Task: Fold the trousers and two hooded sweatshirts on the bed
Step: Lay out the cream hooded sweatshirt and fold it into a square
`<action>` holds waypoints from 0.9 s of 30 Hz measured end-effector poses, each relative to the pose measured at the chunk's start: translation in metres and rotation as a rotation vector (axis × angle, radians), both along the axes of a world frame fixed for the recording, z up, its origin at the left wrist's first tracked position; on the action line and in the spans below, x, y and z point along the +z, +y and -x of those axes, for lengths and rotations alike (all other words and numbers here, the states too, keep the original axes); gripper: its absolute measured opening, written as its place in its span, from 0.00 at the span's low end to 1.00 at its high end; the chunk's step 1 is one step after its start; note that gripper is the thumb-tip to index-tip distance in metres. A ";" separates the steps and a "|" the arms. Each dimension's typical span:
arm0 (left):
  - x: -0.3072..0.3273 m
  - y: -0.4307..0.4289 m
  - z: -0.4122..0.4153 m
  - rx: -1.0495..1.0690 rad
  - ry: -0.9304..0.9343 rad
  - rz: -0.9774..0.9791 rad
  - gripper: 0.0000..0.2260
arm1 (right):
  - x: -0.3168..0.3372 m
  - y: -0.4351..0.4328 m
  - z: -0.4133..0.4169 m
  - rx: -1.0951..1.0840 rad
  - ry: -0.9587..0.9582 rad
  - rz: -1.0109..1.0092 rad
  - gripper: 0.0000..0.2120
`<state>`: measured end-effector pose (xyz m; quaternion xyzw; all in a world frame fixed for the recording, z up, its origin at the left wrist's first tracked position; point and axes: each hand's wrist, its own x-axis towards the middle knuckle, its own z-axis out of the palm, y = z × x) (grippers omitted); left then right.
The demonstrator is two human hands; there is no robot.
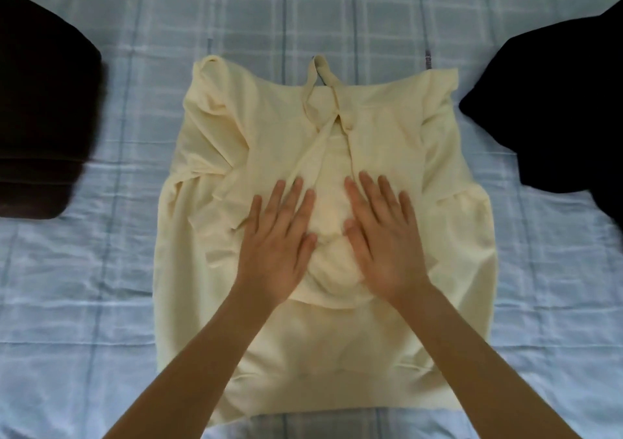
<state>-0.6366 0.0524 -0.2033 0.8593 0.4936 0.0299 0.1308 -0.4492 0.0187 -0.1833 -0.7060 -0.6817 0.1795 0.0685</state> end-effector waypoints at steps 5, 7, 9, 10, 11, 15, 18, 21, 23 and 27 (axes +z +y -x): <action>0.008 0.012 0.004 0.035 -0.130 -0.071 0.22 | -0.004 0.008 -0.010 -0.048 0.093 -0.065 0.25; 0.031 0.036 0.002 0.133 -0.221 -0.186 0.21 | 0.013 0.029 -0.022 -0.118 0.132 -0.161 0.24; 0.044 0.072 -0.001 0.307 -0.331 -0.203 0.21 | 0.020 0.058 -0.040 -0.232 0.124 -0.195 0.26; 0.047 0.092 -0.004 0.398 -0.388 -0.151 0.23 | 0.021 0.071 -0.047 -0.293 0.138 -0.174 0.26; 0.048 0.109 -0.007 0.469 -0.432 -0.083 0.25 | 0.020 0.083 -0.052 -0.349 0.151 -0.140 0.27; 0.040 0.145 -0.003 0.652 -0.669 0.191 0.31 | 0.015 0.110 -0.071 -0.447 0.274 -0.039 0.30; 0.029 0.152 0.010 0.725 -0.784 0.303 0.33 | 0.014 0.120 -0.084 -0.422 0.506 0.062 0.34; 0.021 0.160 0.019 0.737 -0.933 0.371 0.33 | 0.019 0.126 -0.094 -0.429 0.571 0.022 0.34; 0.024 0.174 0.024 0.696 -0.975 0.353 0.33 | 0.029 0.134 -0.101 -0.442 0.559 -0.072 0.33; 0.033 0.229 0.037 0.634 -1.091 0.210 0.31 | 0.044 0.176 -0.109 -0.455 0.552 -0.259 0.31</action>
